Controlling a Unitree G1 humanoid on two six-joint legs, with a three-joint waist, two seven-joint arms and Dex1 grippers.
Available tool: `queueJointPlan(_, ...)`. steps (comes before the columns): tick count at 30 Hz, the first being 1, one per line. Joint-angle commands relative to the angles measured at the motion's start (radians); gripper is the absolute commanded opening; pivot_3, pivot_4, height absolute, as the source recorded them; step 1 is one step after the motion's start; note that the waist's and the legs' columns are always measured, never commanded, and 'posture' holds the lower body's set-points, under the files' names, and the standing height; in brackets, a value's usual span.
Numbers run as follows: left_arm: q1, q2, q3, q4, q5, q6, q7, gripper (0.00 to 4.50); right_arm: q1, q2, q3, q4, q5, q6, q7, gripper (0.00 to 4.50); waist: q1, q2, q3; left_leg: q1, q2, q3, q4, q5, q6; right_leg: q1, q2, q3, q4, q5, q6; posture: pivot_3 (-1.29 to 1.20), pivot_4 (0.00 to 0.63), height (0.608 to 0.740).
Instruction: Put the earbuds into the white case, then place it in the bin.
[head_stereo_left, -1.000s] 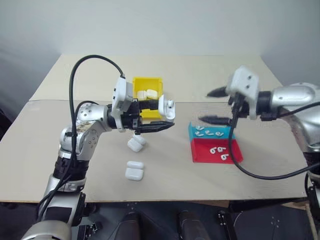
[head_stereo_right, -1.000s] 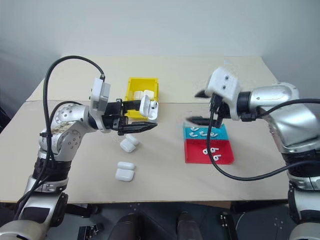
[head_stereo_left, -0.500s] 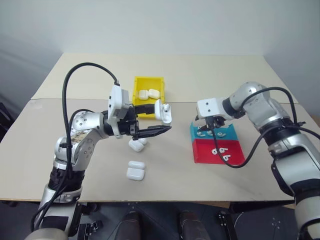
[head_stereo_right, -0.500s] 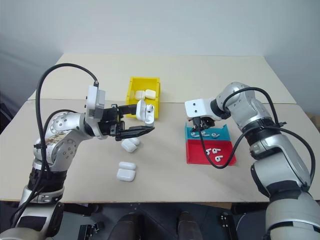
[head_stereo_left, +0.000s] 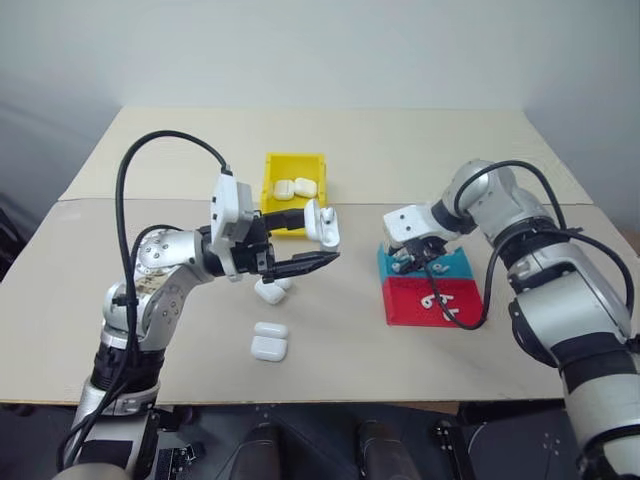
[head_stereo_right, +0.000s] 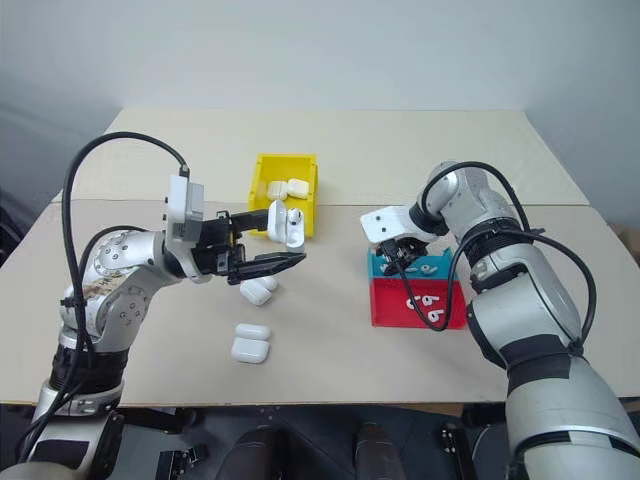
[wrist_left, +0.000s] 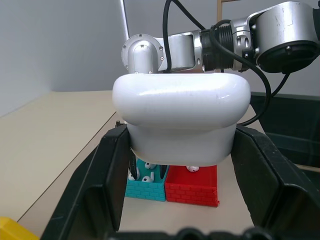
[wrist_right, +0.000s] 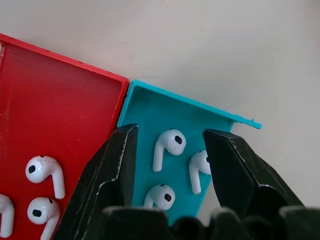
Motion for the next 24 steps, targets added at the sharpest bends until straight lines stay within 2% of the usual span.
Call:
queueJointPlan(1, -0.005, 0.008, 0.02, -0.049, -0.029, 0.003, 0.012, 2.76, -0.027, 0.004, -0.017, 0.022, -0.023, -0.032, -0.008, 2.54, 0.0, 0.0, 0.0, 0.0, 0.0, 0.0, 0.0, 0.0, 0.0, 0.0, 0.0, 0.0, 0.0, 0.0, 0.0, 0.0, 0.15, 0.74)
queueJointPlan(15, 0.004, 0.023, 0.022, -0.059, -0.04, 0.007, 0.022, 2.76, -0.015, 0.038, -0.016, 0.085, -0.108, -0.034, -0.063, 2.54, -0.003, 0.0, 0.0, 0.0, 0.0, 0.0, 0.0, 0.0, 0.0, 0.0, 0.0, 0.0, 0.0, 0.0, 0.0, 0.0, 0.15, 0.74)
queueJointPlan(18, 0.007, 0.031, 0.022, -0.059, -0.044, 0.006, 0.024, 2.76, -0.009, 0.04, -0.014, 0.088, -0.118, -0.037, -0.073, 1.96, -0.003, 0.0, 0.0, 0.001, 0.0, 0.0, 0.0, 0.0, -0.001, 0.0, 0.0, 0.0, 0.001, 0.0, 0.0, 0.0, 0.15, 0.74)
queueJointPlan(22, 0.006, 0.035, 0.02, -0.058, -0.047, 0.003, 0.026, 2.76, -0.002, 0.042, -0.015, 0.087, -0.126, -0.038, -0.076, 0.68, -0.004, 0.0, 0.0, 0.002, 0.0, 0.0, 0.0, 0.001, -0.001, 0.001, 0.0, 0.0, 0.001, 0.0, 0.0, 0.0, 0.15, 0.74)
queueJointPlan(24, 0.006, 0.037, 0.019, -0.057, -0.048, 0.003, 0.026, 2.76, 0.001, 0.043, -0.02, 0.086, -0.126, -0.03, -0.082, 0.62, -0.004, 0.0, 0.0, 0.002, 0.0, 0.0, 0.0, 0.001, -0.001, 0.001, 0.0, 0.0, 0.001, 0.0, 0.0, 0.0, 0.15, 0.74)
